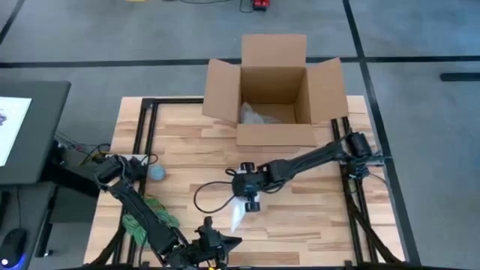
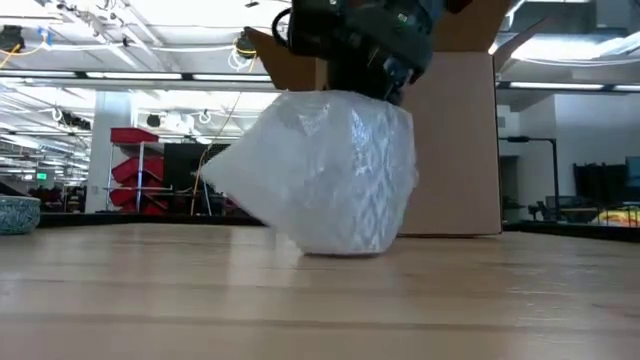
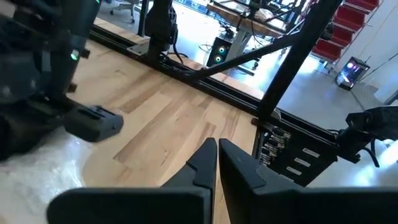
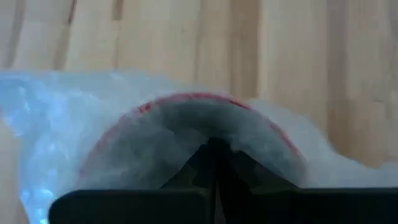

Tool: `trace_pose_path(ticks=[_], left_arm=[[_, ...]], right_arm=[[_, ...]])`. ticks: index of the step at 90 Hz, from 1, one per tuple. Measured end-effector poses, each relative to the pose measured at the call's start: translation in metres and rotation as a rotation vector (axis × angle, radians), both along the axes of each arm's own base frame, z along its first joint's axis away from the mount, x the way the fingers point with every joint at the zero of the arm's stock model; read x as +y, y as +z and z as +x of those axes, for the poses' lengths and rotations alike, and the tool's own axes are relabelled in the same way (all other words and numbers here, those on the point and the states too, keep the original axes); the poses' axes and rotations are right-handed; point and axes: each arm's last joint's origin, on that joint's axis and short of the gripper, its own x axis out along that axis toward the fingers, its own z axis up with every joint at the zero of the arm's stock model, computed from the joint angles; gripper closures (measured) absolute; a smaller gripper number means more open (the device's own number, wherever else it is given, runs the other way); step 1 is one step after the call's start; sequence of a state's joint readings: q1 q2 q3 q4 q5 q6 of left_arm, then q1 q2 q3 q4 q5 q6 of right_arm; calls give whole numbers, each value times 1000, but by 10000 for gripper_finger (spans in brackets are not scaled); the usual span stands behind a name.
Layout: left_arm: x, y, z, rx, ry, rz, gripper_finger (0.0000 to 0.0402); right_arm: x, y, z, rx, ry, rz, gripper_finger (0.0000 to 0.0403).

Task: Wrap mug
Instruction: Wrap the white gray mug with bubble wrap, then put the white gray wrapped mug into the cardboard box

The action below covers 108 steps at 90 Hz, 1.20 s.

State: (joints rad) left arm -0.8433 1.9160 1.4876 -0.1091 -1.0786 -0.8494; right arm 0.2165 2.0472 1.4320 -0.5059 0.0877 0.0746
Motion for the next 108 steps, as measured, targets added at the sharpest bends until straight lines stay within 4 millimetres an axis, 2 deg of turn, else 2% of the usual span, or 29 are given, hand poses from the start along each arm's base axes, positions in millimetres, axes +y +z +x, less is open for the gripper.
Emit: trace_pose_path(ticks=[18, 26, 45, 62, 73, 83, 93, 108], left_arm=[[0, 0, 0, 3, 0, 3, 402], [0, 0, 0, 2, 1, 1, 402], [0, 0, 0, 0, 3, -6, 402], [0, 0, 0, 2, 2, -2, 402], [0, 0, 0, 2, 2, -2, 402], [0, 0, -1, 2, 1, -3, 402], [-1, 0, -1, 2, -2, -2, 402], [-1, 0, -2, 9, -8, 18, 402]], right_arm=[[7, -5, 0, 11, 23, 11, 403], [10, 4, -4, -2, 34, 23, 403], [22, 44, -26, -35, 81, 62, 403], [35, 99, -49, -176, 143, 98, 403], [44, 113, -61, -200, 203, 83, 403], [59, 126, -80, -192, 346, 85, 392], [78, 123, -103, -65, 547, 92, 360], [104, 111, -132, 94, 714, 26, 298]])
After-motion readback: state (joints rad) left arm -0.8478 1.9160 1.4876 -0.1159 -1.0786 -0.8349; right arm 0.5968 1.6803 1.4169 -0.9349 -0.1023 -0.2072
